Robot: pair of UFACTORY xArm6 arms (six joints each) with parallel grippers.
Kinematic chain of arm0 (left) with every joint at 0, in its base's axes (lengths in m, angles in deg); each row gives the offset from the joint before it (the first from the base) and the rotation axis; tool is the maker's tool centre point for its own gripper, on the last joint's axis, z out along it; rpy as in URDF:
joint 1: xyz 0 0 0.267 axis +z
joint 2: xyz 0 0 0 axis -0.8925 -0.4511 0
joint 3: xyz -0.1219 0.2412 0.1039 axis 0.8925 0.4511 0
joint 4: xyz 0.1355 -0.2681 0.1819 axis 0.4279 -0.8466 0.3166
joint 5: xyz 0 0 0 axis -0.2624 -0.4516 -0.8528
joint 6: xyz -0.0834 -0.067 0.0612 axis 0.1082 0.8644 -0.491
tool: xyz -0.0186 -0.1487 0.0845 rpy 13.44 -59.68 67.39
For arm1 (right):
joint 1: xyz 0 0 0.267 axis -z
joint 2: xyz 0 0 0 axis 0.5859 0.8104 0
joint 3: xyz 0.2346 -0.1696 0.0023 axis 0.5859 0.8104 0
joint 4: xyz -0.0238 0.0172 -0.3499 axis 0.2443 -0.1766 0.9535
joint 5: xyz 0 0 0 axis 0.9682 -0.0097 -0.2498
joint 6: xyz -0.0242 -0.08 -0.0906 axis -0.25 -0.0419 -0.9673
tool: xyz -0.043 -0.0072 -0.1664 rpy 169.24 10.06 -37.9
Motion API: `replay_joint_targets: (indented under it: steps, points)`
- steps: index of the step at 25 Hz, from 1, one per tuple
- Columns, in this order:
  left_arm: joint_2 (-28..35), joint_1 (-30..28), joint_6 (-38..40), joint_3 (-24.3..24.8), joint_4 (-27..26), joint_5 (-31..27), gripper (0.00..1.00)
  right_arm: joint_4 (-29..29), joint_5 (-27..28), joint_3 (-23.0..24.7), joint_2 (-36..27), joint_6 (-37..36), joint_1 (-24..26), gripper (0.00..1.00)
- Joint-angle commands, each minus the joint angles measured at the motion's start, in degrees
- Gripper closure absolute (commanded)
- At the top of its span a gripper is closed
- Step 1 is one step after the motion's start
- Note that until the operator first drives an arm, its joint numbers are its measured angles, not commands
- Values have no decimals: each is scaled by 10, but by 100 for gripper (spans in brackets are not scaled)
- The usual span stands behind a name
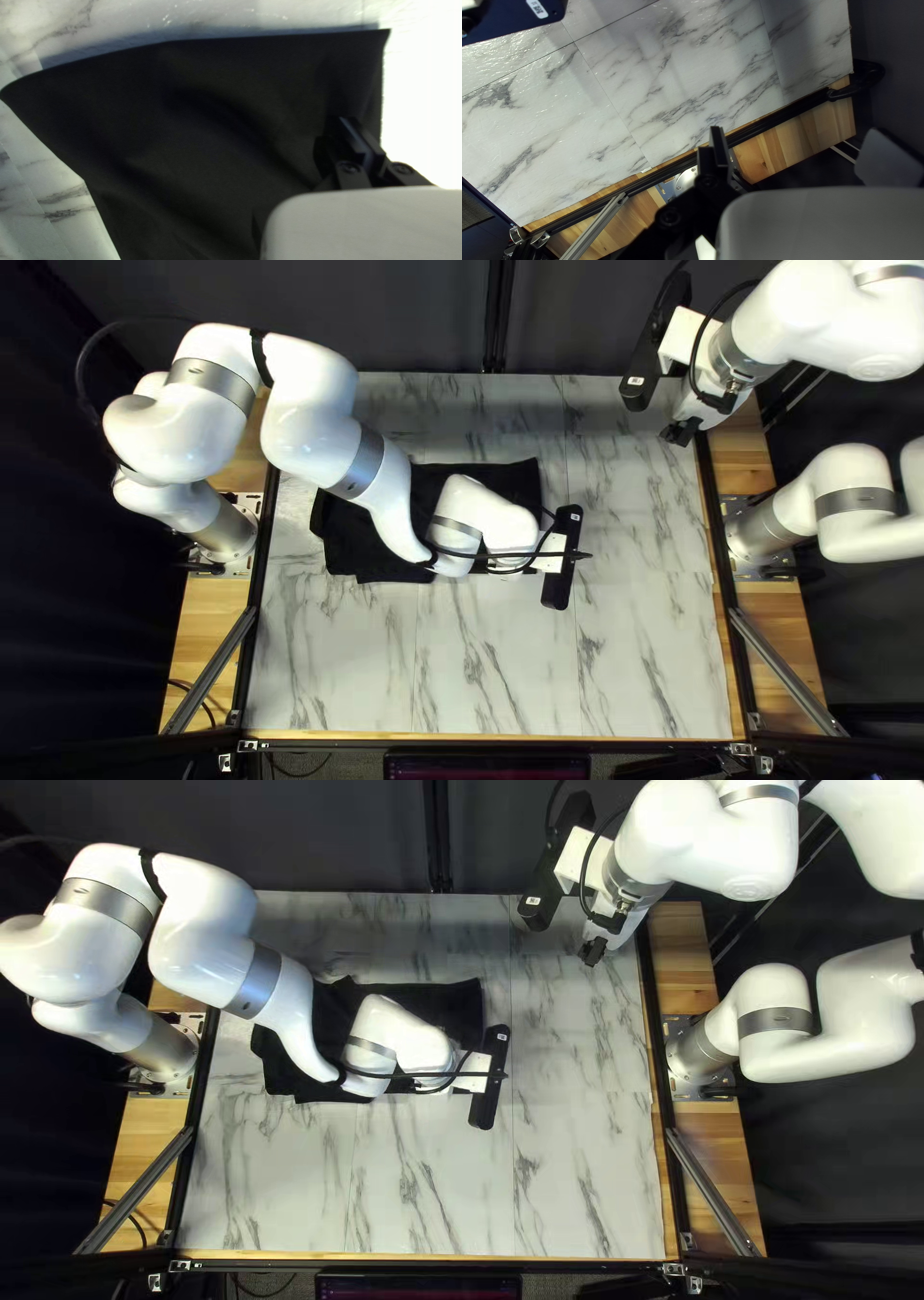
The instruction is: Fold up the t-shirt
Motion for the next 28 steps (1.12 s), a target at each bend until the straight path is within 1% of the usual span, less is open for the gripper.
replay_joint_targets:
  steps: [1, 13, 20, 22, 24, 26, 28]
  points:
    - [-2, 1, -9, -2, -7, 3, 0, 0, 0, 0, 0, 0, 0, 0]
    - [-15, 7, -30, -11, -27, 7, 0, 0, 0, 0, 0, 0, 0, 0]
    - [-21, 11, -41, -16, -35, 10, 4, 0, 0, 0, 0, 0, 0, 0]
    - [-22, 13, -44, -16, -36, 10, 10, 0, 0, 0, 0, 0, 0, 0]
    - [-25, 15, -47, -17, -38, 11, 22, 0, 0, 0, 0, 0, 0, 0]
    - [-27, 16, -49, -19, -40, 13, 44, 0, 0, 0, 0, 0, 0, 0]
    - [-30, 17, -52, -21, -42, 15, 61, 0, 0, 0, 0, 0, 0, 0]
